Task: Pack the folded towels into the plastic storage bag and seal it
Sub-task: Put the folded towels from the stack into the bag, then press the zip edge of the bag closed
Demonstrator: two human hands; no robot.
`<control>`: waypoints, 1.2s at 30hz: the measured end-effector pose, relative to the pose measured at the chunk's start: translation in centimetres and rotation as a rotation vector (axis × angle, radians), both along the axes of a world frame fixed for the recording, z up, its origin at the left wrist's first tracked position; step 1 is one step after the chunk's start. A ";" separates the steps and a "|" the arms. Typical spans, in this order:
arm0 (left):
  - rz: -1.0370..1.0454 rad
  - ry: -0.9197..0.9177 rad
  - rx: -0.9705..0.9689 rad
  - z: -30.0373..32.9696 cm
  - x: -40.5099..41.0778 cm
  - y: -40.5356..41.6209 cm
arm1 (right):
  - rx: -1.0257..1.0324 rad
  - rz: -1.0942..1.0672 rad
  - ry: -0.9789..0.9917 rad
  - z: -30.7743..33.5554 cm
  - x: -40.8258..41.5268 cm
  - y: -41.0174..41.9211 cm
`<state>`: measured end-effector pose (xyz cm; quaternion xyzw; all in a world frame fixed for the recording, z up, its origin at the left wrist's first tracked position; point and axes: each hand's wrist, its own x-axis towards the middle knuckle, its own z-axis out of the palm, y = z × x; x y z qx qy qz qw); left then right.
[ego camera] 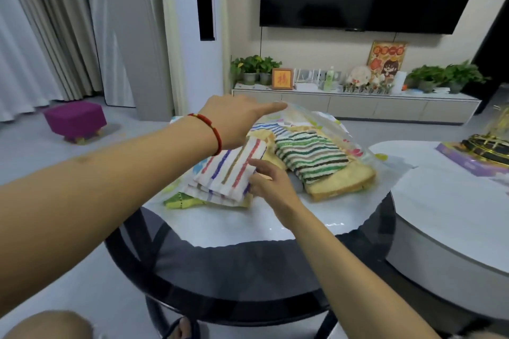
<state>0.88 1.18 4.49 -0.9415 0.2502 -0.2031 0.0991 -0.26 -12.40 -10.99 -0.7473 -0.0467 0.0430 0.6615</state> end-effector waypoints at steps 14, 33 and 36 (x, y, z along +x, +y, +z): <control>-0.092 -0.042 0.066 -11.8 -4.6 -1.7 | -0.584 -0.331 -0.517 -0.1 -6.2 -15.8; 0.132 0.385 -0.010 -19.3 -2.1 2.0 | -1.373 0.066 -0.237 -6.2 -3.3 -16.5; 0.134 0.399 -0.026 -19.2 -2.9 2.4 | -1.314 0.123 -0.201 -6.1 -3.8 -15.5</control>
